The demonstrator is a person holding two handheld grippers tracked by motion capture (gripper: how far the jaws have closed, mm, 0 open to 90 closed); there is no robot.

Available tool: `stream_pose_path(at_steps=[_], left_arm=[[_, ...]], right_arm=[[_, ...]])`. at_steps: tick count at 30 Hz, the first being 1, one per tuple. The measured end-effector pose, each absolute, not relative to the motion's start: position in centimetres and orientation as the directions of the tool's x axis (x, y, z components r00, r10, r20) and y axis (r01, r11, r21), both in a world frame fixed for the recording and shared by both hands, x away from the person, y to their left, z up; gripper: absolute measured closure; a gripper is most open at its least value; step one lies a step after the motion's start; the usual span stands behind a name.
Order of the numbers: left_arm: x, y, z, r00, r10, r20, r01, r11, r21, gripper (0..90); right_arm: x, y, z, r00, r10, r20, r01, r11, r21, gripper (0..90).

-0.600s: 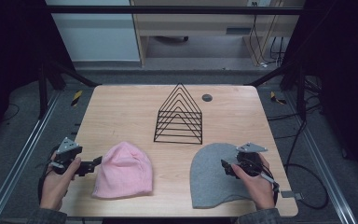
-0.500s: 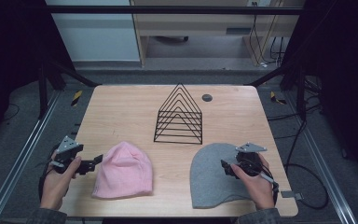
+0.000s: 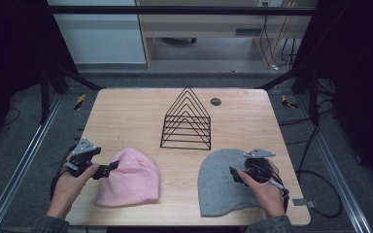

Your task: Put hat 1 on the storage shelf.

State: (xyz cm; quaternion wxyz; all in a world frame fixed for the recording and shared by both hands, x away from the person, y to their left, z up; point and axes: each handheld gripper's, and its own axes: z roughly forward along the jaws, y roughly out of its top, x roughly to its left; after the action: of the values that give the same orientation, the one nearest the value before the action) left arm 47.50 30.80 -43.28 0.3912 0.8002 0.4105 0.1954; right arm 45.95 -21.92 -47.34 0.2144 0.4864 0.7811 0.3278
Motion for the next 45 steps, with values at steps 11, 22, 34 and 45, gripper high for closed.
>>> stream_pose_path(at_steps=[11,22,34,45], left_arm=[[51.8,29.5,-45.2,0.633,0.768,-0.095,0.57,-0.38,0.728,28.5],[52.1,28.4,-47.1,0.649,0.758,-0.069,0.598,-0.452,0.662,39.8],[51.6,28.2,-47.0,0.649,0.756,-0.079,0.603,-0.448,0.66,74.0],[50.1,28.2,-44.6,0.663,0.746,-0.061,0.561,-0.442,0.7,76.2]], right_arm=[[46.1,-22.0,-47.4,-0.417,0.909,-0.014,0.63,0.3,0.717,19.9],[46.1,-21.6,-47.4,-0.438,0.899,-0.017,0.627,0.319,0.711,20.6],[45.9,-21.0,-47.0,-0.446,0.895,-0.017,0.614,0.32,0.721,21.6],[45.5,-20.2,-46.6,-0.462,0.887,0.002,0.589,0.306,0.748,23.1]])
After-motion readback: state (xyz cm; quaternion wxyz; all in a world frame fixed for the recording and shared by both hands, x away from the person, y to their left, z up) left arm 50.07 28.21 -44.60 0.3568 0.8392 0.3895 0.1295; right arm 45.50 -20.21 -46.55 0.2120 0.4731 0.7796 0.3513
